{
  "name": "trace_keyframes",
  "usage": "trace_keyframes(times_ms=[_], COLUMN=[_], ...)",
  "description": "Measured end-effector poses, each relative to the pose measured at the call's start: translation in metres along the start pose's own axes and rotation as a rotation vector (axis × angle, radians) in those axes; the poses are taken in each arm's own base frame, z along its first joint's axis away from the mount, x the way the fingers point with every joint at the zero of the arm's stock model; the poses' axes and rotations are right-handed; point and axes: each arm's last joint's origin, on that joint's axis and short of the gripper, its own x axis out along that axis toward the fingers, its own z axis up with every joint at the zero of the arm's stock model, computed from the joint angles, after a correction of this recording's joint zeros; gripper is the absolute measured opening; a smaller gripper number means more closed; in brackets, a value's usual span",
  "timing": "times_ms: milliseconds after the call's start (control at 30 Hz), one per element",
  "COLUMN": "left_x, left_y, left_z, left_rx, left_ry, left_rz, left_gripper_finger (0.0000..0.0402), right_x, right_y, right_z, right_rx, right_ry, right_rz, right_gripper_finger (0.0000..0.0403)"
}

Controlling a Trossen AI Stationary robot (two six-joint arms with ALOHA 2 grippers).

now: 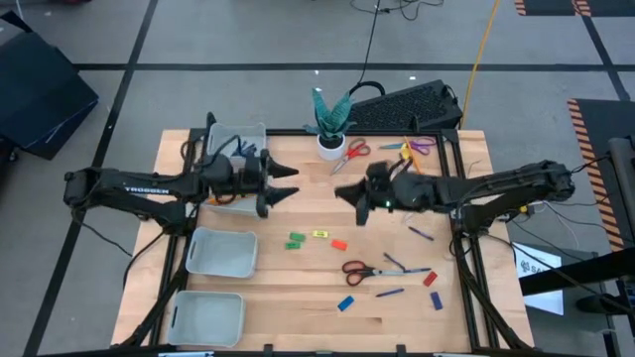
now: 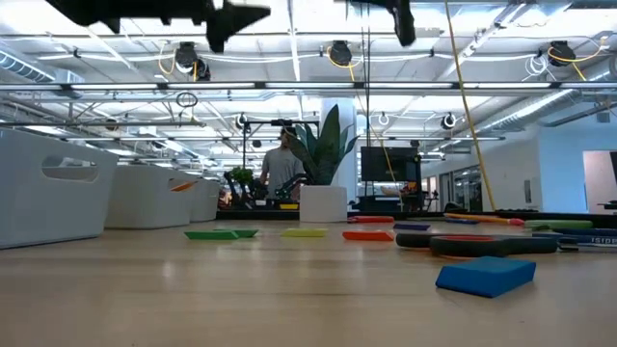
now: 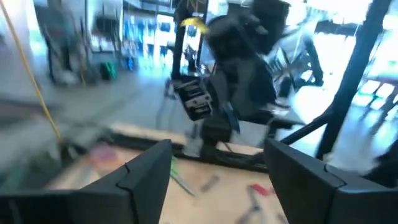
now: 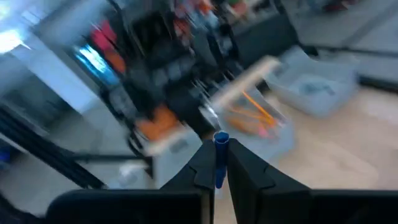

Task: Sort crayons/erasers/pens/pencils in bins
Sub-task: Put the blue crayon into the top gray bin

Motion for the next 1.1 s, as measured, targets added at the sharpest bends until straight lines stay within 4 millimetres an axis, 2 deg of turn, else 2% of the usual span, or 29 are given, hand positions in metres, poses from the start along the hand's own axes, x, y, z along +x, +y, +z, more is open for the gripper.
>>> trace_keyframes(times_ms=[100, 200, 300, 500, 567, 800, 1100], left_x=[0.007, 0.012, 0.025, 0.045, 0.054, 0.067, 0.074], left_y=[-0.012, -0.019, -0.022, -0.022, -0.022, -0.023, -0.021], left_z=[0.012, 0.022, 0.032, 0.021, 0.02, 0.016, 0.009], left_rx=[0.163, 0.25, 0.179, 0.024, -0.015, -0.105, -0.077], left_ry=[-0.017, 0.061, 0.096, 0.159, 0.127, 0.043, 0.034], left_rz=[0.046, 0.058, 0.043, -0.043, -0.071, -0.13, -0.101], left_gripper_finger=[0.0254, 0.0261, 0.027, 0.0271, 0.0262, 0.0211, 0.0148], right_x=[0.001, 0.005, 0.006, 0.012, 0.012, 0.018, 0.022], right_y=[-0.001, -0.002, 0.001, 0.009, 0.01, 0.009, 0.007], right_z=[0.007, 0.006, 0.009, 0.017, 0.018, 0.013, 0.009], right_rx=[0.0, -0.085, -0.199, -0.393, -0.44, -0.533, -0.539], right_ry=[-0.018, -0.021, -0.074, -0.226, -0.24, -0.237, -0.22], right_rz=[0.06, 0.072, 0.09, 0.162, 0.172, 0.158, 0.153], right_gripper_finger=[0.0018, 0.0018, 0.0018, 0.0018, 0.0018, 0.0018, 0.0018])
